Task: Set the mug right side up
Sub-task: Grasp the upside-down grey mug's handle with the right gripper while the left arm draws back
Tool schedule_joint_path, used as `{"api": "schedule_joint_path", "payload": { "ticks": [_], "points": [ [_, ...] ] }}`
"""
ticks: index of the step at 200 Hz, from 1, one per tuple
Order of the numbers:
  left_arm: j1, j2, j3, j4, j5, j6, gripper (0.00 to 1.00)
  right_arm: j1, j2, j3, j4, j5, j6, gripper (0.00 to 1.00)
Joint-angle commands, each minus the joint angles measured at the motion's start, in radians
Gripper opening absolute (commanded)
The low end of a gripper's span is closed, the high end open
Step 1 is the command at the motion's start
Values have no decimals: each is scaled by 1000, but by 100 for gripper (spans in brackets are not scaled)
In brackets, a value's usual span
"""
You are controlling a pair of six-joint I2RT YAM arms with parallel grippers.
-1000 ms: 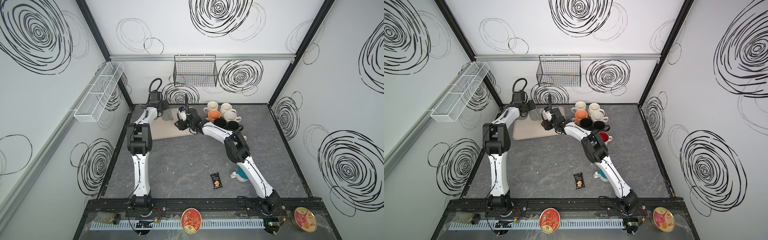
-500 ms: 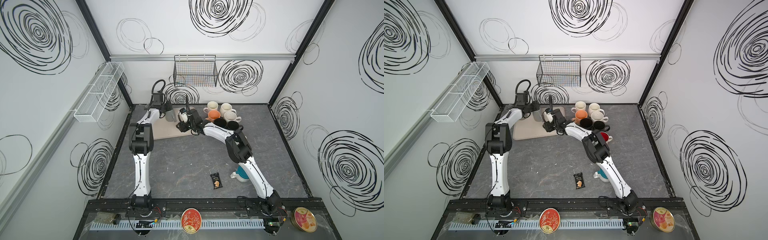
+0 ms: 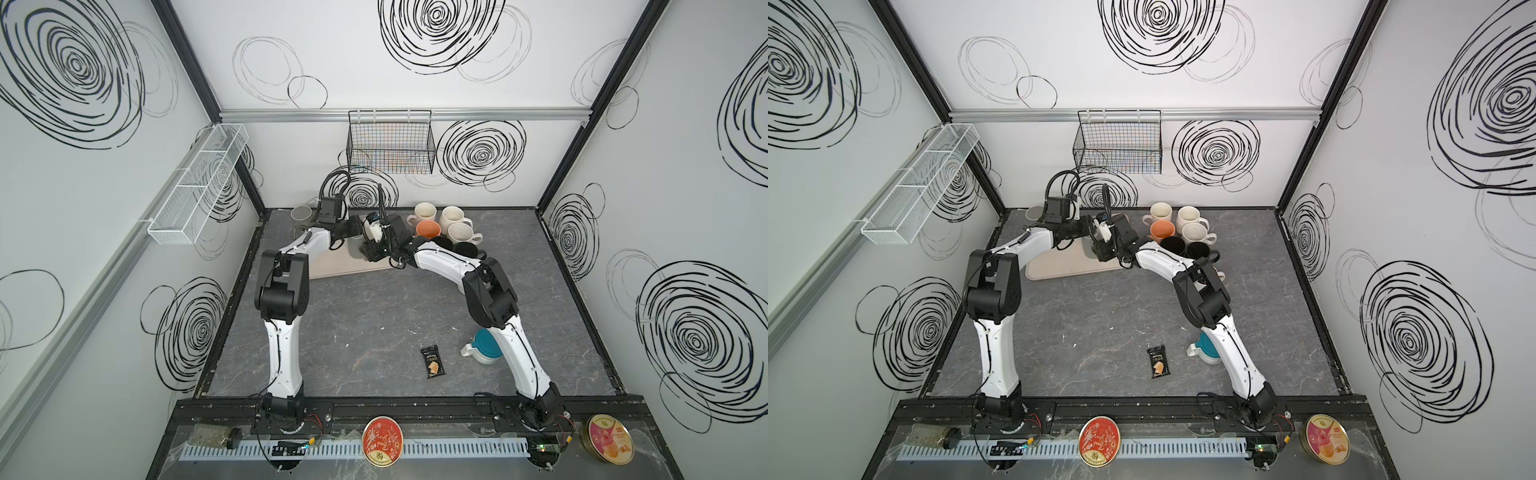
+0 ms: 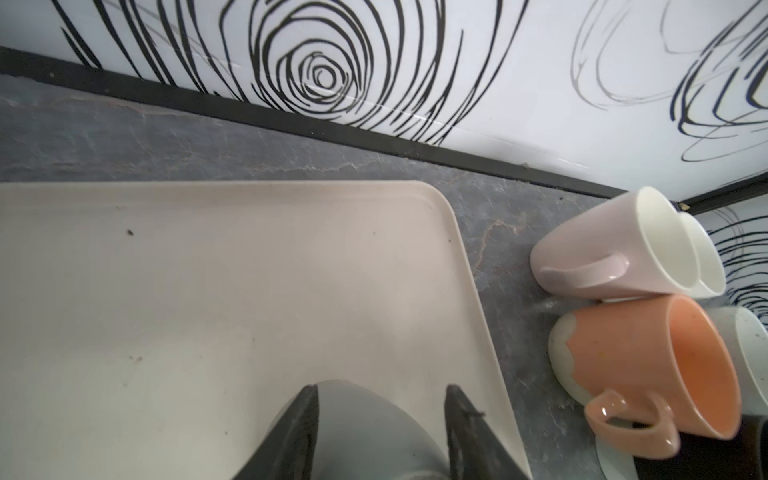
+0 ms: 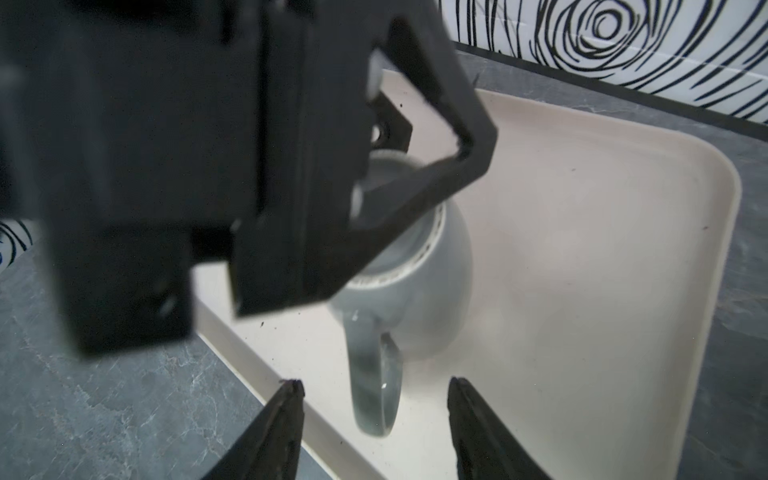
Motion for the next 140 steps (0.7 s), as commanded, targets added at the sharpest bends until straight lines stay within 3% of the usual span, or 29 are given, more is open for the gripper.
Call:
{"api": "schedule_joint_path", "payload": {
  "ticks": [1, 40, 140],
  "points": [
    [-26, -77, -68, 41, 10, -39, 51, -2, -60, -20, -63, 29, -24, 59],
    [-52, -159, -130, 48, -20, -46, 52, -1, -74, -22, -103, 40, -42, 53],
    [-46, -269, -236, 54, -54, -47, 53, 4, -16, 70, -224, 77, -88, 51]
  ]
}}
